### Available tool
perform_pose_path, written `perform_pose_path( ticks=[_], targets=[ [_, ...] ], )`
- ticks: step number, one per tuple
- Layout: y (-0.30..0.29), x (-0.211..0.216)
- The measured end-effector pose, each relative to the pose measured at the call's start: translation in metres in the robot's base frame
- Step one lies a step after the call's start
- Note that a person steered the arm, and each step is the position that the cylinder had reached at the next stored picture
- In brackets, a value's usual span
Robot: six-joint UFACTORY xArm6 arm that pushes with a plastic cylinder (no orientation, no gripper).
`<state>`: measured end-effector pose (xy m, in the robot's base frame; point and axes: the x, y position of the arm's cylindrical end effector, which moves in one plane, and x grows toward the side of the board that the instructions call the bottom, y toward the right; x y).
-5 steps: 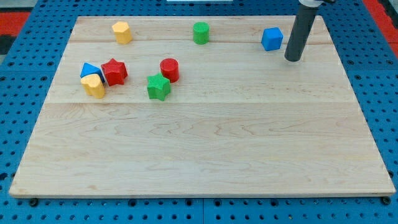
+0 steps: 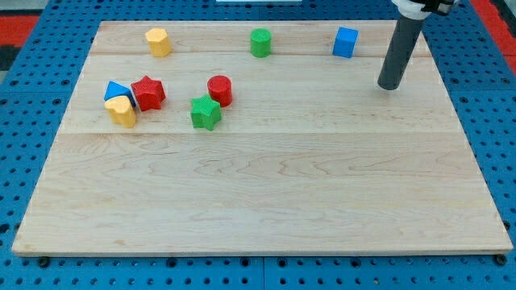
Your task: Push red star into the red circle
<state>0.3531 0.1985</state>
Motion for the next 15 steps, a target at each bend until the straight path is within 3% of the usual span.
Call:
perform_pose_path(
  ticks=[1, 2, 3, 4, 7, 8, 9, 10, 12, 14, 15],
  targets=[
    [0.033, -0.002],
    [-0.007, -0.01],
    [-0.043, -0.065],
    [-0.098, -0.08],
    [-0.313, -0.065],
    [-0.381, -0.033],
    [-0.413, 0.003],
    [-0.398, 0.036],
    [-0.349, 0.048],
    [-0.413, 0.013],
    [-0.394, -0.036]
  ],
)
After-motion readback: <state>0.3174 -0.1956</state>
